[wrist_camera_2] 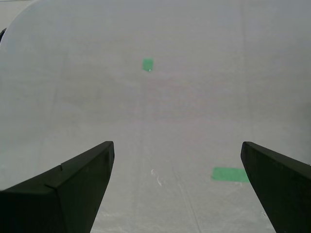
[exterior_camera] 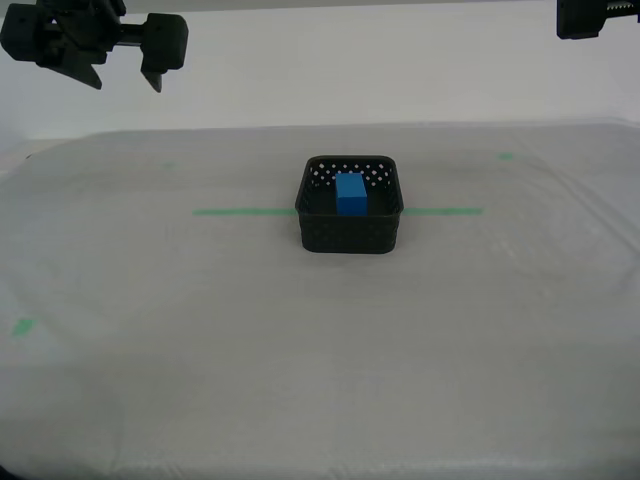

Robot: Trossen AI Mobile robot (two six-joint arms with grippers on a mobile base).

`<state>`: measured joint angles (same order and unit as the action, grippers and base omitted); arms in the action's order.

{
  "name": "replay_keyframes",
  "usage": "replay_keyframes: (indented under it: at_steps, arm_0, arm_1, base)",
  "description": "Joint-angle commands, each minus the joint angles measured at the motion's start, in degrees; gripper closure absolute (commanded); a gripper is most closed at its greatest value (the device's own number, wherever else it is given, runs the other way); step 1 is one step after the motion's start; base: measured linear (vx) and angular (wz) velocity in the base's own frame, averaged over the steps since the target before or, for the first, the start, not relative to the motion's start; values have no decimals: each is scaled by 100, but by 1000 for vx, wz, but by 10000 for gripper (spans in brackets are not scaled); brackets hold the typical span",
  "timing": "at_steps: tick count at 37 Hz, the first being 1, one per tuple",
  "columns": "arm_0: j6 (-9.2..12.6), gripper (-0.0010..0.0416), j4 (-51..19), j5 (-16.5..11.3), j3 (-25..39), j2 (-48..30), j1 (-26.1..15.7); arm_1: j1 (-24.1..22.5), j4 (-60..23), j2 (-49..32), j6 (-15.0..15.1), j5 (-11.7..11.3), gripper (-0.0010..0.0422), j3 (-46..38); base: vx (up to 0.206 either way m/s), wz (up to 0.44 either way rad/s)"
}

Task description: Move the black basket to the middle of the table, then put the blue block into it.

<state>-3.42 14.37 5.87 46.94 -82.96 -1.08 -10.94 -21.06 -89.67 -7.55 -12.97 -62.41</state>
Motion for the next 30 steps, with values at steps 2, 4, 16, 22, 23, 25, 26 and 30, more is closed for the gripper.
replay_keyframes:
  at_steps: [2, 4, 16, 22, 23, 25, 26, 30]
  arm_0:
    - [-2, 17, 15, 2, 4, 2, 2]
    - [-2, 16, 17, 2, 4, 2, 0]
    - [-2, 17, 15, 2, 4, 2, 0]
    - [-2, 16, 17, 2, 4, 2, 2]
    - [-2, 16, 17, 2, 4, 2, 0]
    - [-2, 17, 15, 0, 4, 2, 2]
    - [-2, 16, 17, 2, 4, 2, 2]
    - [-2, 17, 15, 2, 4, 2, 0]
  arm_1:
    - [2, 0, 0, 13, -4, 55, -2]
    - [2, 0, 0, 13, -4, 55, -2]
    - [2, 0, 0, 13, -4, 55, -2]
    - [2, 0, 0, 13, -4, 55, -2]
    - [2, 0, 0, 13, -4, 55, -2]
    - [2, 0, 0, 13, -4, 55, -2]
    - [2, 0, 0, 13, -4, 55, -2]
    - [2, 0, 0, 13, -4, 55, -2]
  base:
    - [0, 0]
    - [0, 0]
    - [0, 0]
    - [0, 0]
    - [0, 0]
    - [0, 0]
    - [0, 0]
    - [0, 0]
